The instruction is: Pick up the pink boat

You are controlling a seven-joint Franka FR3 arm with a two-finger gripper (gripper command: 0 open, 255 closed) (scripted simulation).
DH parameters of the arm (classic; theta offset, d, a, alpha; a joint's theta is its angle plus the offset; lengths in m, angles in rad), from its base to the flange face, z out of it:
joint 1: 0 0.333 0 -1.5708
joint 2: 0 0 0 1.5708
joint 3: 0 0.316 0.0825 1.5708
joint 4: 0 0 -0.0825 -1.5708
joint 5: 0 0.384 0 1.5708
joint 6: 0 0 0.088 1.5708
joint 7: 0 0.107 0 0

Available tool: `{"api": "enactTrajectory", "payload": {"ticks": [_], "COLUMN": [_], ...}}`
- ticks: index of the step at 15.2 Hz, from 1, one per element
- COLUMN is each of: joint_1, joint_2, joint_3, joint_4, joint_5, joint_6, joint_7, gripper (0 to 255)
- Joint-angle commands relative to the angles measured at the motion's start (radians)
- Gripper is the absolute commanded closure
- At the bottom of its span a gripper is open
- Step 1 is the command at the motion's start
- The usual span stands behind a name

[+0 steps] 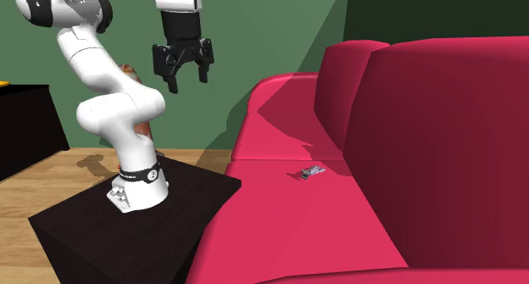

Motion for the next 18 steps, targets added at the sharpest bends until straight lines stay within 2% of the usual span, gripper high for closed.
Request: {"api": "enactTrajectory", "payload": {"ticks": [1, 9, 18], "joint_1": [0.0, 0.091, 0.179], "joint_2": [0.0, 0.167, 0.405], "joint_3": [0.0, 0.084, 0.184], "joint_4": [0.0, -0.048, -0.026], "joint_5": [0.0, 0.018, 0.007], "joint_6": [0.0, 0.248, 0.501], "joint_7": [0.0, -0.066, -0.121], "gripper": [0, 0, 0]}}
